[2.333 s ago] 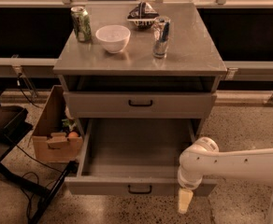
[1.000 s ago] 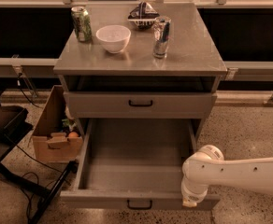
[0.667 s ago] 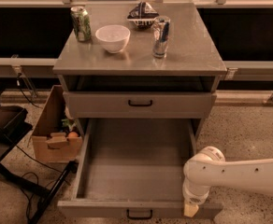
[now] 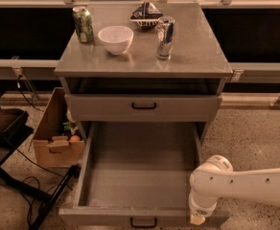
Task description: Open middle drawer
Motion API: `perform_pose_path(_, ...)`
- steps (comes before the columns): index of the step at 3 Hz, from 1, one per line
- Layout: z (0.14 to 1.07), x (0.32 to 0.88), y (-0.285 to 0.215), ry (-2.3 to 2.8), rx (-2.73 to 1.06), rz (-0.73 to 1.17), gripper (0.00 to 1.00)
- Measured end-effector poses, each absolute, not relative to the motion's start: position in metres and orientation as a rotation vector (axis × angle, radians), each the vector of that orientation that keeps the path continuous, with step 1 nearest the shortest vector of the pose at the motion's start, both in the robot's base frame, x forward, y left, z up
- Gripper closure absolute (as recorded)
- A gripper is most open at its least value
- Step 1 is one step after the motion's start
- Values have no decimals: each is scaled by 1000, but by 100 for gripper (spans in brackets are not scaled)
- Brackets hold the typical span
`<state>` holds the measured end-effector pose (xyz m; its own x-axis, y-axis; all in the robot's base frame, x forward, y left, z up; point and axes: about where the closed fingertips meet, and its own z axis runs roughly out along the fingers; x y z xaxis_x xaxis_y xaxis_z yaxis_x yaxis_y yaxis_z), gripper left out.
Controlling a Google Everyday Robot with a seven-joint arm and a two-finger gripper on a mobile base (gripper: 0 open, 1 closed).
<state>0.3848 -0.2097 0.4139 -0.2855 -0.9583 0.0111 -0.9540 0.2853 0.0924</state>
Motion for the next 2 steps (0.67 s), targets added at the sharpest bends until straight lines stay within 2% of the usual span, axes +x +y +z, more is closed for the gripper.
perform_pose_path(1,414,372,-212,-2476,1802,-107,84)
perform_pose_path(2,414,372,-212,-2476,1802,-107,62)
